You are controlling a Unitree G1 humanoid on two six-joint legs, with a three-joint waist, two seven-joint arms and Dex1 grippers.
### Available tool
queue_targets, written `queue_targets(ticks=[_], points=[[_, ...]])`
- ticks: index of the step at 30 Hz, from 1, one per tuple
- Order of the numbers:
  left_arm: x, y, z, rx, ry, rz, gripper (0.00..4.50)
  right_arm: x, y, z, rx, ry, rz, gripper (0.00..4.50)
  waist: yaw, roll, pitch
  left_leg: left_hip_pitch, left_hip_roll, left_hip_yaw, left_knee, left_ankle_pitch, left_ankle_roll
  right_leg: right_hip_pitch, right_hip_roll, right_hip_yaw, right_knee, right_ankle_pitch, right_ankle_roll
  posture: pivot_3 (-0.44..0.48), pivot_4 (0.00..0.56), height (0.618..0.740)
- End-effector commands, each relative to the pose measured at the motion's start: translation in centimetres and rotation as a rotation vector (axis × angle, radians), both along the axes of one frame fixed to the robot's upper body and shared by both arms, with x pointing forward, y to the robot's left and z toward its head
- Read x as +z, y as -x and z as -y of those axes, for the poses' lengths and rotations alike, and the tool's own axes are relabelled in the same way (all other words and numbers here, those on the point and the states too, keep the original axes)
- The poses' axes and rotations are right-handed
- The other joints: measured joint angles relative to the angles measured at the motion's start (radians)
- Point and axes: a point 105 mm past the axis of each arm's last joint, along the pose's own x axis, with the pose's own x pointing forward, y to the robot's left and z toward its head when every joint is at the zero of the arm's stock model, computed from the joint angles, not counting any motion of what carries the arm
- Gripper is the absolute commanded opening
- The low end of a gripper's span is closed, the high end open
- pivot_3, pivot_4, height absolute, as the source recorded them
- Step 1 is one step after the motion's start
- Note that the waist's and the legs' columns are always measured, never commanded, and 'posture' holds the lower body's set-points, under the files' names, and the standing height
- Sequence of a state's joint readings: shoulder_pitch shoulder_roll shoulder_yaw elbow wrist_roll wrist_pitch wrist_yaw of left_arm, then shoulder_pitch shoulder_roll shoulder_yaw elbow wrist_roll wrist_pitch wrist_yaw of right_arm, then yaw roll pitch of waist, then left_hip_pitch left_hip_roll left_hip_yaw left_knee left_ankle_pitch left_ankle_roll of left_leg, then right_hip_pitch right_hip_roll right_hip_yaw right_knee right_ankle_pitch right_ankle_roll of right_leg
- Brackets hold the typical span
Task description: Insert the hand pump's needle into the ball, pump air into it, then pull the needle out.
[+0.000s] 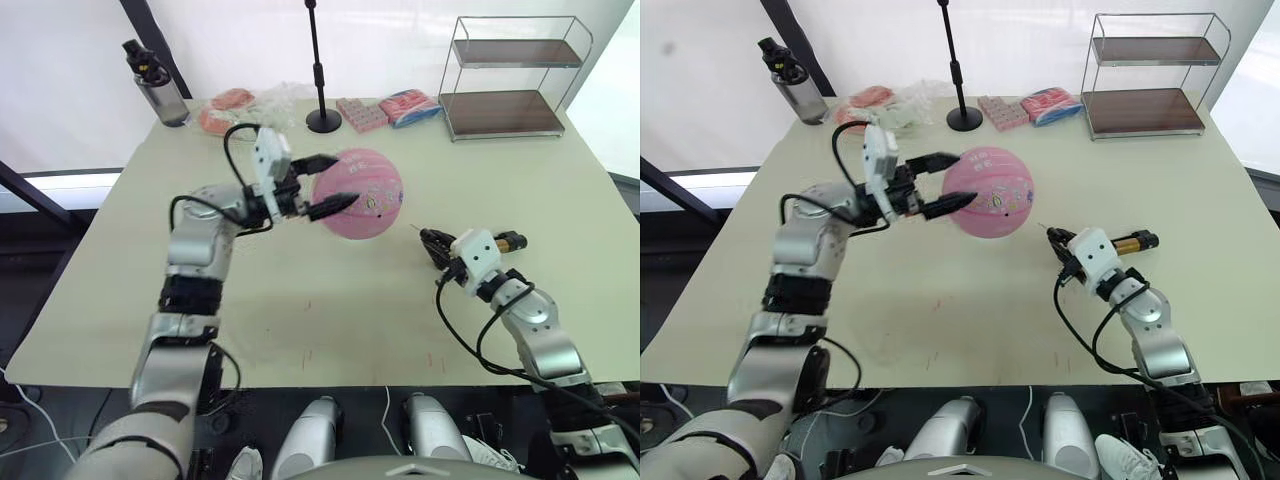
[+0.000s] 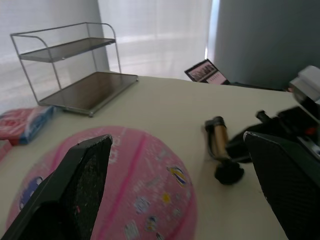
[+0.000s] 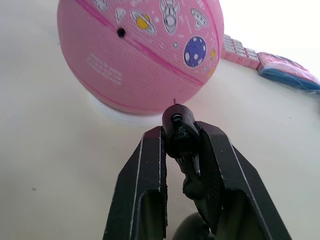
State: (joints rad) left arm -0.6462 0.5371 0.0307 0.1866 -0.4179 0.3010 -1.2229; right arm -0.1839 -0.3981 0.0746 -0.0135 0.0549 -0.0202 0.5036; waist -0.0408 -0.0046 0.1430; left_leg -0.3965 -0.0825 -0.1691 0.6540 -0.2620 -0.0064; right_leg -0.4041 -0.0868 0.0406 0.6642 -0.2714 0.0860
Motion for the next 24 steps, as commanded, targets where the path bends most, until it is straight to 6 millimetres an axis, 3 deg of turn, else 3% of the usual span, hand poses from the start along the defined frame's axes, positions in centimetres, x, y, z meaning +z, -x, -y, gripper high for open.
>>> queue_targets(ticks=[1, 9, 18, 20, 22, 24], points=[[1.1, 2.2, -0.9, -0.07, -0.005, 0.014, 4.5, 0.4, -0.2, 1.2, -0.016, 0.031, 0.03, 0.35, 0.005, 0.0, 0.0, 0.0, 0.0, 0.0, 0.0, 0.0, 0.0, 0.0, 0.0, 0.0, 0.0, 0.0, 0.0, 0.0, 0.15, 0.74], [0.6, 4.9, -3.1, -0.099, -0.029, -0.041, 4.5, 0.6, -0.2, 0.4, 0.06, 0.034, 0.026, 0.35, 0.003, 0.0, 0.0, 0.002, 0.0, -0.001, 0.0, 0.001, 0.002, 0.001, 0.0, 0.0, 0.001, 0.002, -0.003, 0.0, 0.15, 0.74], [0.3, 5.8, -3.5, -0.11, 0.001, -0.055, 4.5, 0.5, -0.3, 0.7, 0.089, 0.047, -0.009, 0.35, 0.001, 0.0, 0.001, 0.002, 0.0, 0.0, 0.0, 0.001, 0.001, 0.001, 0.0, 0.0, 0.002, 0.002, -0.003, 0.0, 0.15, 0.74], [0.5, 5.9, -3.5, -0.117, 0.022, -0.061, 4.5, 0.7, -0.2, 0.8, 0.098, 0.039, -0.013, 1.37, 0.002, 0.0, 0.001, 0.002, 0.0, -0.001, 0.0, 0.002, 0.001, 0.001, 0.0, 0.0, 0.002, 0.002, -0.003, 0.0, 0.15, 0.74], [0.0, 6.1, -3.6, -0.13, -0.001, -0.073, 4.5, 0.9, 0.0, 0.7, 0.112, 0.034, -0.014, 1.78, 0.002, 0.0, 0.001, 0.002, 0.0, 0.0, 0.0, 0.001, 0.001, 0.001, 0.0, 0.0, 0.002, 0.002, -0.003, 0.0, 0.15, 0.74], [-0.4, 6.3, -3.7, -0.141, -0.021, -0.085, 4.5, 1.1, 0.4, 0.5, 0.138, 0.026, -0.018, 2.73, 0.0, 0.001, 0.001, 0.002, 0.0, 0.0, 0.0, 0.002, 0.001, 0.0, 0.0, 0.0, 0.002, 0.002, -0.003, 0.0, 0.15, 0.74]])
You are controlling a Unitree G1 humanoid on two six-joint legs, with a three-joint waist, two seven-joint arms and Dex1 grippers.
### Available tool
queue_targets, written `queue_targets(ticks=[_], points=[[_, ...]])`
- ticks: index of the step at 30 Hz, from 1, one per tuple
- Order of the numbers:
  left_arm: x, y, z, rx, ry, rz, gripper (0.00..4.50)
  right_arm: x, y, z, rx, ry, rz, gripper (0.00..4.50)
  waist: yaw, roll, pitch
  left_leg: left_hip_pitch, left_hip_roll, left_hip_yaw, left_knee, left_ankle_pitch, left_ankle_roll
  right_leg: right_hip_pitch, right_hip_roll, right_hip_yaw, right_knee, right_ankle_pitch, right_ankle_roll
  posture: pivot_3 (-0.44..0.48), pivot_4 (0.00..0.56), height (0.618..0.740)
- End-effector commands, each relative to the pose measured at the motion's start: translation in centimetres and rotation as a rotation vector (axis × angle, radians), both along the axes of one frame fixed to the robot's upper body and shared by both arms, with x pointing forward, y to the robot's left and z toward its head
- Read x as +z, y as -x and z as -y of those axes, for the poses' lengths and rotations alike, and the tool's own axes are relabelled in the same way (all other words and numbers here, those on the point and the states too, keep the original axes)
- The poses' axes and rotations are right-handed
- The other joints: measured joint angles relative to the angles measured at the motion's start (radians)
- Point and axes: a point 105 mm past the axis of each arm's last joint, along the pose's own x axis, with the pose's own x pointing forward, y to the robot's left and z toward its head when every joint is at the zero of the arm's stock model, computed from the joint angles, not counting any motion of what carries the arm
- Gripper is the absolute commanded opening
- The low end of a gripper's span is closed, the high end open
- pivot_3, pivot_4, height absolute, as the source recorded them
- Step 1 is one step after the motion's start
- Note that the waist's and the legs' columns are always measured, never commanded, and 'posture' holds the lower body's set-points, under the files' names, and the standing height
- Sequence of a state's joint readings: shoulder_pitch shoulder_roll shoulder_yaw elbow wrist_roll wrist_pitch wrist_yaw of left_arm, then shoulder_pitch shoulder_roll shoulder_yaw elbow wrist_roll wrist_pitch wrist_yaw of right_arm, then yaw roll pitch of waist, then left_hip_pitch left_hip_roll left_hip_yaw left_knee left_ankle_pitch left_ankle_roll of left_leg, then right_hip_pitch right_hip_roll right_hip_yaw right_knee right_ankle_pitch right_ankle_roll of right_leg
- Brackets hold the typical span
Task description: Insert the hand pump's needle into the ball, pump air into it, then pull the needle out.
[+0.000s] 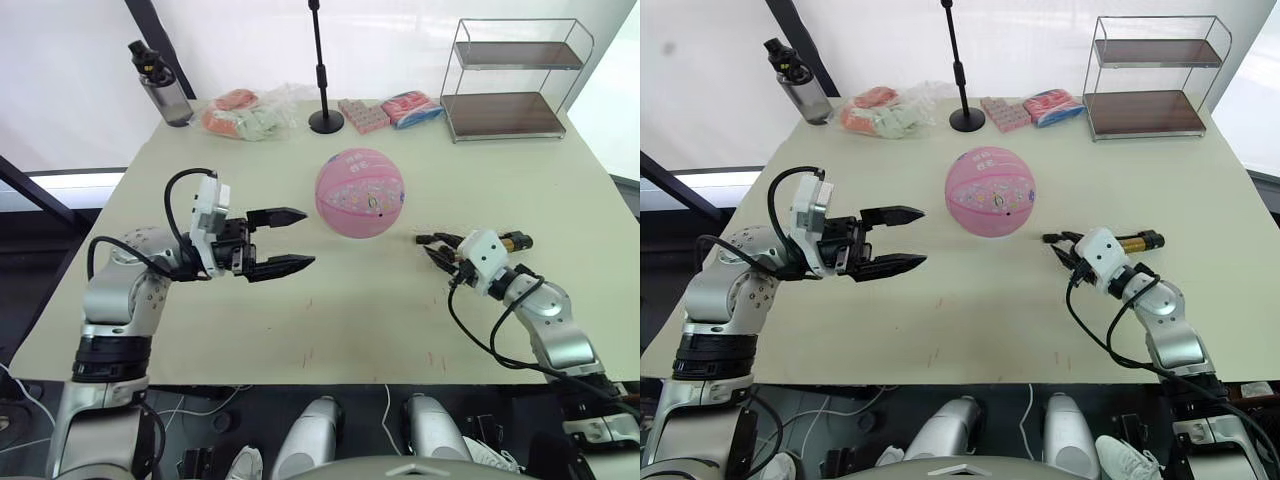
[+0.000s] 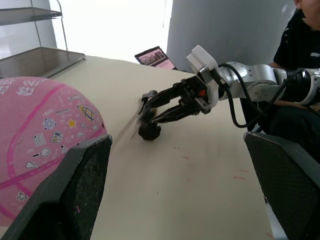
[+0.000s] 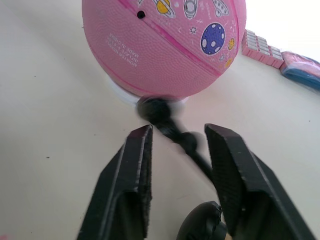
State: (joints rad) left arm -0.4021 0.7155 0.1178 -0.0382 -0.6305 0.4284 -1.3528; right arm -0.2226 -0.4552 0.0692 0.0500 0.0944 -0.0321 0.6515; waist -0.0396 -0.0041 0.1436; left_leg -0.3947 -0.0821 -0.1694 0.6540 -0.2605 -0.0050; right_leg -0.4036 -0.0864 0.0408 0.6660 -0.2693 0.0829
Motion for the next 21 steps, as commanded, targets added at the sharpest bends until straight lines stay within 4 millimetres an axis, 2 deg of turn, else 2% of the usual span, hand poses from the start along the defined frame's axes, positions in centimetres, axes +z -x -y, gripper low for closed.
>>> queue_targets(ticks=[1, 2, 4, 6, 12, 17, 21], points=[[0.4, 0.7, -0.3, -0.026, -0.027, 0.034, 4.5, 1.7, 0.6, 0.1, 0.034, -0.029, 0.037, 3.2, -0.002, 0.001, 0.0, 0.0, 0.0, 0.0, 0.0, 0.0, 0.0, 0.0, 0.0, 0.0, 0.0, 0.0, 0.0, 0.0, 0.15, 0.74], [0.4, 0.8, -0.4, -0.028, -0.028, 0.031, 4.5, 1.8, 0.7, 0.2, 0.038, -0.03, 0.038, 3.75, -0.003, 0.001, 0.0, 0.0, 0.0, 0.0, 0.0, 0.0, 0.0, 0.0, 0.0, 0.0, 0.0, 0.0, 0.0, 0.0, 0.15, 0.74], [0.3, 0.9, -0.5, -0.027, -0.031, 0.03, 4.5, 2.1, 1.0, 0.6, 0.035, -0.032, 0.041, 4.46, -0.002, 0.001, 0.0, 0.0, 0.0, 0.0, -0.001, 0.0, 0.0, -0.001, 0.0, 0.0, 0.0, 0.0, 0.0, 0.0, 0.15, 0.74], [0.2, 0.9, -0.6, -0.022, -0.033, 0.031, 4.5, 2.2, 1.2, 1.0, 0.025, -0.037, 0.042, 4.46, -0.001, 0.001, 0.0, 0.0, 0.0, 0.0, 0.0, 0.0, 0.0, 0.0, 0.0, 0.0, 0.0, 0.0, 0.0, 0.0, 0.15, 0.74], [-0.9, 0.9, -1.3, 0.064, -0.047, 0.039, 4.5, 1.8, 2.8, 4.0, -0.069, -0.102, 0.015, 4.46, 0.001, 0.001, 0.0, 0.0, 0.001, 0.0, -0.001, 0.0, 0.0, 0.0, 0.0, 0.0, 0.0, 0.0, 0.0, 0.0, 0.15, 0.74], [-2.8, 1.4, -2.6, 0.178, -0.006, -0.041, 4.5, 1.4, 4.8, 6.4, -0.084, -0.155, -0.024, 4.46, 0.0, 0.001, 0.001, 0.001, 0.001, 0.002, -0.001, -0.001, 0.001, 0.0, 0.0, 0.002, 0.0, 0.0, 0.0, 0.0, 0.15, 0.74], [-5.2, 1.4, -4.4, 0.349, -0.021, -0.042, 4.5, 0.8, 6.0, 8.8, -0.129, -0.183, -0.082, 4.46, 0.002, 0.001, 0.001, 0.004, 0.002, 0.005, -0.001, -0.003, 0.004, 0.001, 0.0, 0.004, 0.001, 0.001, -0.001, 0.0, 0.15, 0.74]])
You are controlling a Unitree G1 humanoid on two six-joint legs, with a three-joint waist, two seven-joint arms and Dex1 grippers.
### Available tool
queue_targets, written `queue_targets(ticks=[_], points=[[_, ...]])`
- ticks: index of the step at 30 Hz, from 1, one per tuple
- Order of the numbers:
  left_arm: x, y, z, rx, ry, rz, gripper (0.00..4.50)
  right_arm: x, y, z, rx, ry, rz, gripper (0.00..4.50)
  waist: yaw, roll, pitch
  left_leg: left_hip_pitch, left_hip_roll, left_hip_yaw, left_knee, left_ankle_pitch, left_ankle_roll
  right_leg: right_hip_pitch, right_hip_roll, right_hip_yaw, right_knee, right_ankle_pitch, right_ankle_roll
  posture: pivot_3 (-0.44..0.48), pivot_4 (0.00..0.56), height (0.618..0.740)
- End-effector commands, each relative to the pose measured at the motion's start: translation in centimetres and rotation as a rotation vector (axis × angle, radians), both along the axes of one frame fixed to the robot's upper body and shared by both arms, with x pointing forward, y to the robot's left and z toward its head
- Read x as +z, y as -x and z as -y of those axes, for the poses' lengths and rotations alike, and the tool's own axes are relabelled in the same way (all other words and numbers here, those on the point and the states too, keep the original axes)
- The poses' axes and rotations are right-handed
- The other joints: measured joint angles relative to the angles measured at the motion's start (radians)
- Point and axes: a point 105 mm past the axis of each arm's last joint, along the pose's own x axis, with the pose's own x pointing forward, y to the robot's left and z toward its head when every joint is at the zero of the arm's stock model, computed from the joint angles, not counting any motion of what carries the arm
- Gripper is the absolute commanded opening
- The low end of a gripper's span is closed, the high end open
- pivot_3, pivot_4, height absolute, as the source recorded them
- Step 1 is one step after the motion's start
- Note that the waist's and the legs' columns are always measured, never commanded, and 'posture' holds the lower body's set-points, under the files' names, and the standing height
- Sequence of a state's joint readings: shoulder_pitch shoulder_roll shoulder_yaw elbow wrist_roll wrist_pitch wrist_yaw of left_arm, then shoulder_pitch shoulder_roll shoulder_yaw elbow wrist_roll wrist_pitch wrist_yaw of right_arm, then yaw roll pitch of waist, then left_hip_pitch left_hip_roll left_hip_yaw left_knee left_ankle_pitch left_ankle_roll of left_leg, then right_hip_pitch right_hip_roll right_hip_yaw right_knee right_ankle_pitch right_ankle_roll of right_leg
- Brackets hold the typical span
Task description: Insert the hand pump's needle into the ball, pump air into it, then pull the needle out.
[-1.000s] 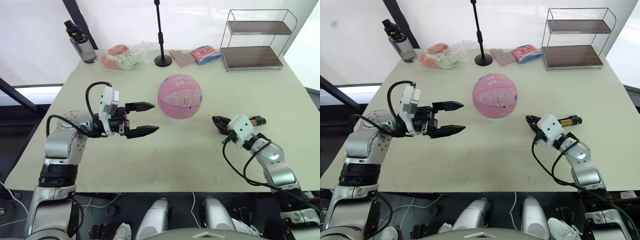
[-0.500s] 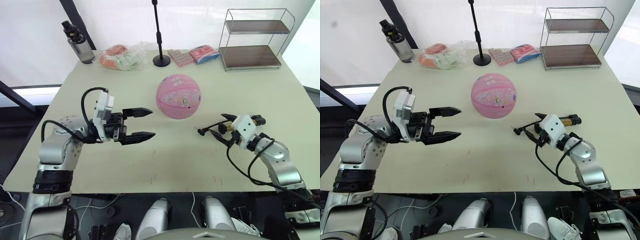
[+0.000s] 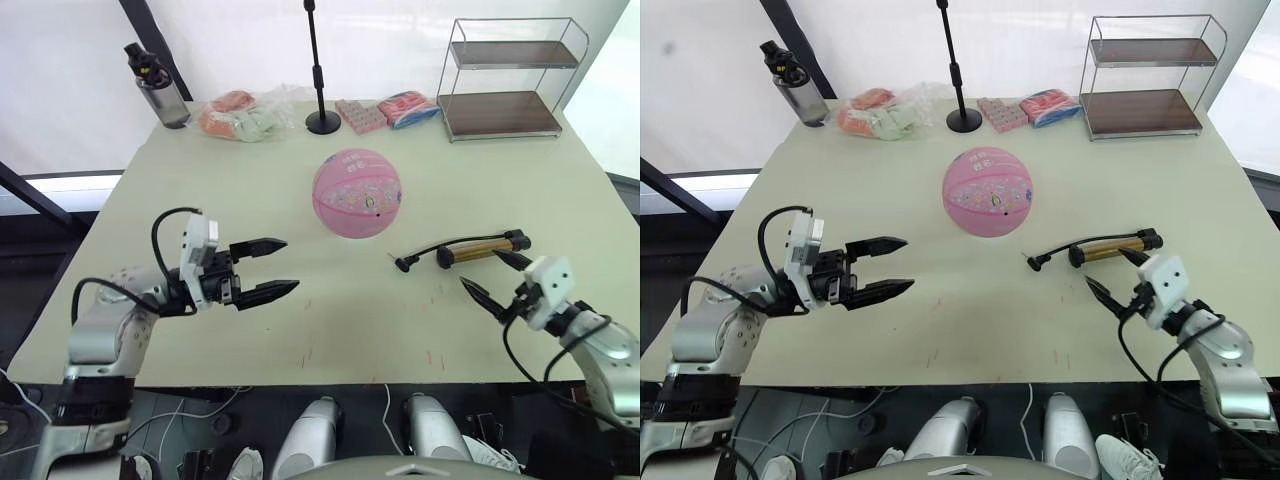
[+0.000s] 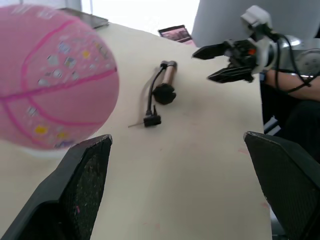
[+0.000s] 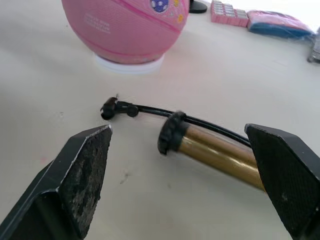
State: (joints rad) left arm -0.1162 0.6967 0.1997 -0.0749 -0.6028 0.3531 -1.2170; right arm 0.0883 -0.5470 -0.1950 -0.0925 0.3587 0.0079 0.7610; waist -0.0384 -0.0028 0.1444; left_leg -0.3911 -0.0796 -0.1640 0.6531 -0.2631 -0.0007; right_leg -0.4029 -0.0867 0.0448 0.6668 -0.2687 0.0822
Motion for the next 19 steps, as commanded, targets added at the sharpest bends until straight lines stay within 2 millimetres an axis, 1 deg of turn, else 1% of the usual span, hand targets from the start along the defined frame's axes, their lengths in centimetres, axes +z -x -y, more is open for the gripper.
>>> queue_targets(ticks=[1, 4, 6, 8, 11, 15, 17, 19], points=[[-0.5, -0.2, -1.7, 0.149, -0.056, 0.077, 4.5, 1.0, 1.1, 1.9, -0.002, -0.005, 0.01, 4.46, 0.003, 0.0, 0.0, 0.0, 0.0, 0.0, 0.0, 0.0, 0.0, 0.0, 0.0, 0.0, 0.0, 0.0, 0.0, 0.0, 0.15, 0.74], [-1.5, 0.1, -3.2, 0.275, -0.041, 0.052, 4.5, 0.3, 2.4, 2.9, 0.025, 0.001, -0.021, 4.46, 0.008, 0.0, 0.0, 0.001, 0.001, 0.002, 0.0, 0.0, 0.0, 0.001, 0.0, 0.001, 0.0, 0.0, 0.0, 0.0, 0.15, 0.74], [-2.6, 1.3, -4.2, 0.32, -0.069, 0.033, 4.5, -0.2, 3.0, 3.8, 0.027, 0.002, -0.044, 4.46, 0.006, 0.0, 0.0, 0.002, 0.002, 0.003, 0.0, 0.0, 0.001, 0.001, 0.0, 0.001, 0.0, 0.0, -0.001, 0.0, 0.15, 0.74], [-3.7, 2.3, -5.2, 0.372, -0.104, 0.013, 4.5, -0.5, 3.4, 4.5, 0.02, 0.011, -0.053, 4.46, 0.005, 0.0, 0.0, 0.01, 0.003, 0.007, -0.003, -0.001, 0.001, 0.008, 0.001, 0.003, -0.001, 0.001, -0.001, 0.0, 0.15, 0.74], [-5.1, 3.4, -6.7, 0.455, -0.141, -0.004, 4.5, -0.8, 4.1, 5.4, -0.004, 0.013, -0.066, 4.46, 0.007, 0.0, 0.0, 0.011, 0.005, 0.01, -0.004, -0.001, 0.002, 0.009, 0.001, 0.005, -0.003, 0.0, -0.001, 0.0, 0.15, 0.74], [-5.9, 4.3, -8.1, 0.53, -0.169, -0.005, 4.5, -1.1, 5.3, 6.6, -0.033, 0.025, -0.092, 4.46, 0.022, 0.0, 0.001, 0.011, 0.005, 0.011, -0.003, -0.001, 0.002, 0.009, 0.001, 0.006, -0.003, 0.001, -0.001, 0.0, 0.15, 0.74], [-6.1, 4.7, -8.5, 0.553, -0.177, -0.002, 4.5, -1.1, 5.9, 7.0, -0.038, 0.022, -0.102, 4.46, 0.027, 0.0, 0.001, 0.011, 0.006, 0.012, -0.003, -0.001, 0.002, 0.01, 0.001, 0.006, -0.004, 0.0, -0.001, 0.0, 0.15, 0.74], [-6.1, 4.8, -8.8, 0.577, -0.186, 0.012, 4.5, -1.0, 6.1, 7.2, -0.04, 0.022, -0.105, 4.46, 0.028, 0.0, 0.001, 0.011, 0.006, 0.012, -0.003, -0.001, 0.002, 0.01, 0.001, 0.006, -0.004, 0.0, -0.001, 0.0, 0.15, 0.74]])
